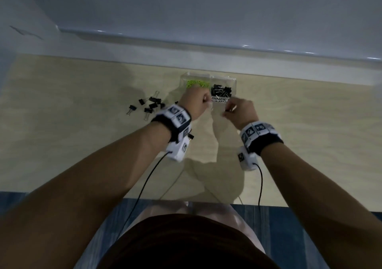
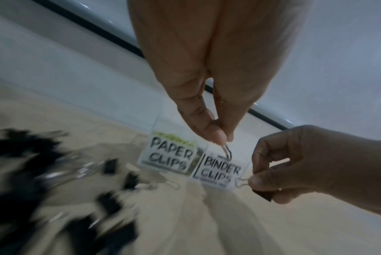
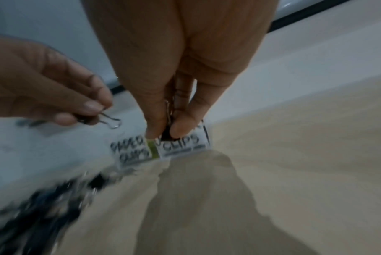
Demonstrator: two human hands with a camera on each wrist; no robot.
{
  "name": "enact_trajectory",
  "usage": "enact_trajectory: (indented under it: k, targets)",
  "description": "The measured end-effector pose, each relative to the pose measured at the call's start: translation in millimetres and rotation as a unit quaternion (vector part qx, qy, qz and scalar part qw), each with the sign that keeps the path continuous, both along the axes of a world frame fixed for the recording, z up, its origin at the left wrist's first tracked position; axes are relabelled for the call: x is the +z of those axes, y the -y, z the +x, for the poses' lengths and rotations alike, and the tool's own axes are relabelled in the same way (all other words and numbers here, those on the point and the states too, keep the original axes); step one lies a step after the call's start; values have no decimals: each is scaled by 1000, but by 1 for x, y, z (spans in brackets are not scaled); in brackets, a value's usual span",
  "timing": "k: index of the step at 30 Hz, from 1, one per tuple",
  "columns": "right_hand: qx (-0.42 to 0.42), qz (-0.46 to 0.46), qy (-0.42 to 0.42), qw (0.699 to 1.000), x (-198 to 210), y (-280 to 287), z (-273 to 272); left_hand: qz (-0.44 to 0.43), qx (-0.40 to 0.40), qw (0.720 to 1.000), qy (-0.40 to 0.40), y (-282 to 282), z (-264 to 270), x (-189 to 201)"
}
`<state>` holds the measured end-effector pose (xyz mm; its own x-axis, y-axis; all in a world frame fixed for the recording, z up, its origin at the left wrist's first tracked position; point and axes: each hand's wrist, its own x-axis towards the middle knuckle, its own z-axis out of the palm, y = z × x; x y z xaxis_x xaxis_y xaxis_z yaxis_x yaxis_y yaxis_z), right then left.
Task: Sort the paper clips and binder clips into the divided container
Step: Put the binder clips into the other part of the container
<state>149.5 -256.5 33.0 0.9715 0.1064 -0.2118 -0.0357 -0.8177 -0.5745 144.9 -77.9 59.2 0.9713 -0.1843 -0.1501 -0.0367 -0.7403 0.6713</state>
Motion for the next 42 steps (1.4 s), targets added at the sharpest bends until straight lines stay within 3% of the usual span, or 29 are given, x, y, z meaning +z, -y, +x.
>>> enact_trajectory:
  k: [4,7,10,12,16,19,24,35,42]
  targets:
    - [-65,38,65,995,24,-3,40,-22,21,999,26,15,41,16]
    - [-47,0,86,995,29,-12,49,-27,22,999,29,-2,38,16]
    - [45,-26,85,995,20,-32,27,23,19,1000,6,-37,6,3]
    - [125,-22,33,991,10,-48,2,61,-4,997,-41,-61,-26,-9]
    - [324,-80,-44,941,-13,-75,-35,118,-52,984,-122,-90,-81,-35]
    - [372,-130,-56,917,-20,-86,-47,144,-65,980,-123,-86,-98,-56]
    - [356,-128,-68,923,-27,-85,-49,134,18,982,-131,-58,-107,-62]
    - [281,-107,-64,952,-22,-74,-55,151,21,981,-118,-53,-99,-64]
    - [208,-49,-95,972,-22,-64,-59,94,42,992,-79,-55,-95,-67]
